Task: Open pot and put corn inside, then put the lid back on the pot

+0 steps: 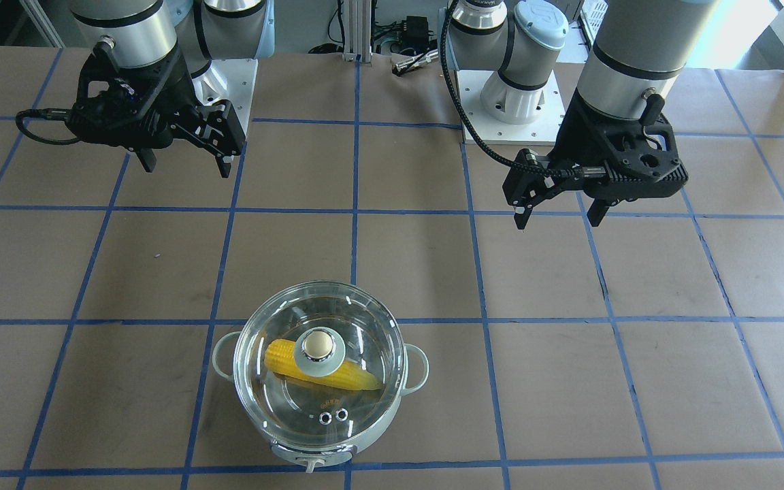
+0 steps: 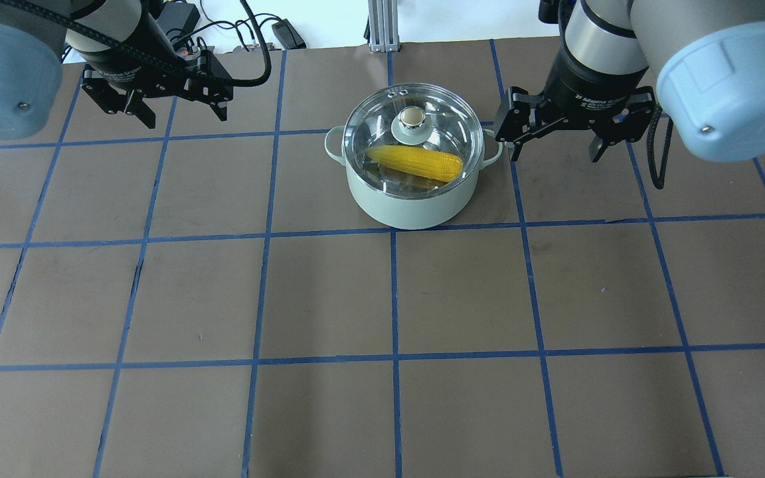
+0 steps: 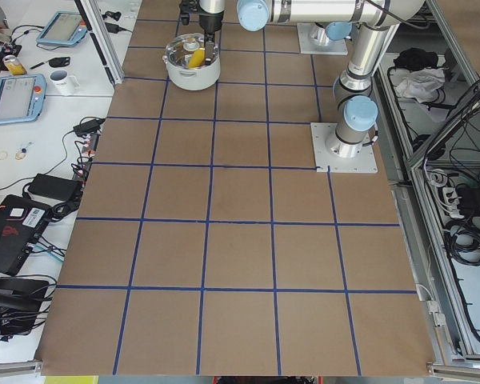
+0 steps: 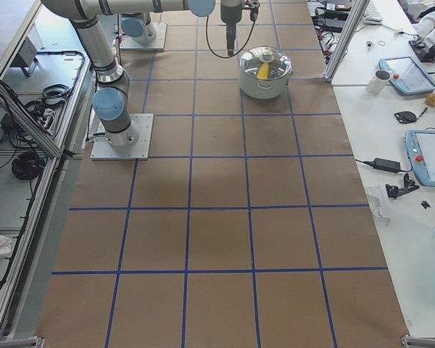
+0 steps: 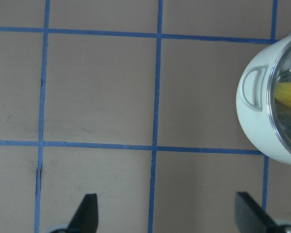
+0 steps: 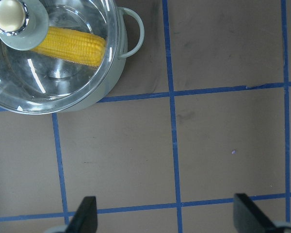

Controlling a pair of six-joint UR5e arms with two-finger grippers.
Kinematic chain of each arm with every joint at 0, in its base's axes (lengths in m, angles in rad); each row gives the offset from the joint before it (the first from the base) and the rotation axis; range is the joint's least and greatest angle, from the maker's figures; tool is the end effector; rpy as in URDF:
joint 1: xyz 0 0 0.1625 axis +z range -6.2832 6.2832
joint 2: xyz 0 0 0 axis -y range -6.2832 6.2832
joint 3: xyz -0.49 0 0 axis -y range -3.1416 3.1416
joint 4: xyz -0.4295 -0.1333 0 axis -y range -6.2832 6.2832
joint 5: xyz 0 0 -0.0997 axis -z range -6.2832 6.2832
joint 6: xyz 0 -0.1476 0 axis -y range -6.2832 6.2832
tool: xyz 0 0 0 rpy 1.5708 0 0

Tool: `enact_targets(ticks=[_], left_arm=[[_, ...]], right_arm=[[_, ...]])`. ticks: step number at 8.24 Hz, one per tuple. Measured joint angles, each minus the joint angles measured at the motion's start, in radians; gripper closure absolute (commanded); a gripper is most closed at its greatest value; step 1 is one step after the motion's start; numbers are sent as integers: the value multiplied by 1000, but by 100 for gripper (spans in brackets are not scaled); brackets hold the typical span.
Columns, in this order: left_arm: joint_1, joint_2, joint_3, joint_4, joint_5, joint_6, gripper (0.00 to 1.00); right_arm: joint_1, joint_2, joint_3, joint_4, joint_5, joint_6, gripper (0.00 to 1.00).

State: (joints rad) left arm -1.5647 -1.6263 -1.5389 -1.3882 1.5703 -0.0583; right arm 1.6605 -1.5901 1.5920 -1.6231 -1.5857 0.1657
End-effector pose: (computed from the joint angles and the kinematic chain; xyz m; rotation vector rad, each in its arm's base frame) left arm -0.1298 -0.5792 0.5117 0.1006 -3.1254 0.2490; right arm 0.1778 -0.5132 0.5092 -0.1196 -3.1299 0.0813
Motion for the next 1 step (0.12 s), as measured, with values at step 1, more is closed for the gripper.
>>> enact_targets(ticks=[1], left_arm=[[0, 0, 0, 1, 0, 0, 0]], right_arm=[[-1, 0, -1, 0, 0, -10, 0]])
